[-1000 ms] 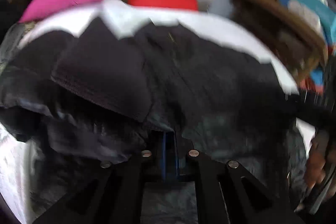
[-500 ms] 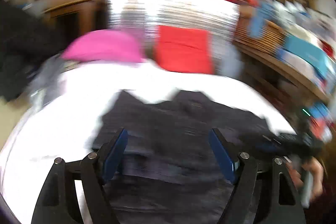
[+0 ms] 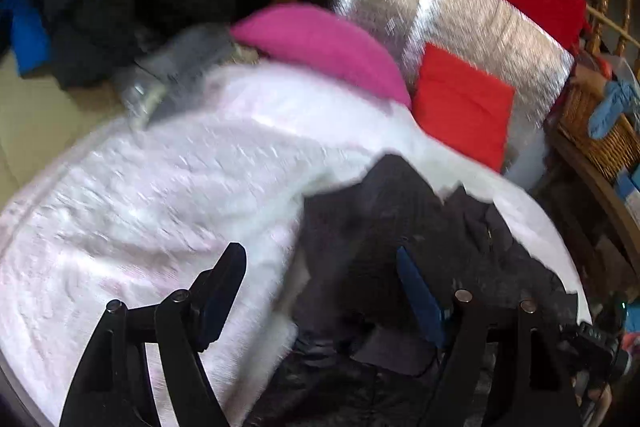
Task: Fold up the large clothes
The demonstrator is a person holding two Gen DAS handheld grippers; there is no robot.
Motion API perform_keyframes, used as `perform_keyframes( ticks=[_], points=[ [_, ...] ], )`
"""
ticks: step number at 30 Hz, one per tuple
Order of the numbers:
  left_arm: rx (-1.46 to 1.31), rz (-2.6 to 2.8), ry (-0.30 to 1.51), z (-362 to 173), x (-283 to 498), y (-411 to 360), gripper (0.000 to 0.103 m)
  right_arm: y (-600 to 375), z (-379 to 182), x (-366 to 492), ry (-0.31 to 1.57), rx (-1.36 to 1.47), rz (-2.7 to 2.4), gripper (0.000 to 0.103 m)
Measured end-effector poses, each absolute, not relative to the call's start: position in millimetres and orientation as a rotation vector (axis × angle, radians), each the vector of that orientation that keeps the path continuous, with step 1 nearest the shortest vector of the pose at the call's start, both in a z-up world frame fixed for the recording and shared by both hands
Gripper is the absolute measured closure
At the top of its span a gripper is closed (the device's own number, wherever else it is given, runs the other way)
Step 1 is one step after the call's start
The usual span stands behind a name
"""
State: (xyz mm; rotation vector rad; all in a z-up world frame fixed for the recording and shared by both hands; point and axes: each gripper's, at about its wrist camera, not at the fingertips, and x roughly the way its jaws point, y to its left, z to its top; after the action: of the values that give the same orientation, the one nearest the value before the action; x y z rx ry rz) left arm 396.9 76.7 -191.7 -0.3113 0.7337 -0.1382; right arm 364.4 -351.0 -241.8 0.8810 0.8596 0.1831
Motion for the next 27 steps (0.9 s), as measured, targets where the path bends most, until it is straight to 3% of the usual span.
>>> perform_keyframes(
  ticks=[3, 4, 5, 8, 20, 27],
  points=[
    [-0.263, -0.179, 0.809, -203, 403, 64, 0.031, -333, -237, 369, 0.860, 0.825, 0.198, 0.050],
    [-0.253, -0.189, 0.825, -205, 403, 60, 0.032, -329, -234, 369, 0.854, 0.794, 0.191, 0.069],
    [-0.221, -0.191, 0.845, -209, 403, 53, 0.032, -323, -229, 368, 0.845, 0.747, 0.182, 0.077],
    [-0.168, -0.207, 0.864, -212, 399, 38, 0.032, -310, -212, 362, 0.794, 0.649, 0.174, 0.087],
    [-0.003, -0.347, 0.866, -206, 364, -26, 0.032, -378, -169, 306, 0.613, 0.606, -0.098, 0.091],
    [0.137, -0.313, 0.929, -223, 364, -53, 0.032, -440, -203, 300, 0.770, 0.782, -0.174, 0.087]
  ],
)
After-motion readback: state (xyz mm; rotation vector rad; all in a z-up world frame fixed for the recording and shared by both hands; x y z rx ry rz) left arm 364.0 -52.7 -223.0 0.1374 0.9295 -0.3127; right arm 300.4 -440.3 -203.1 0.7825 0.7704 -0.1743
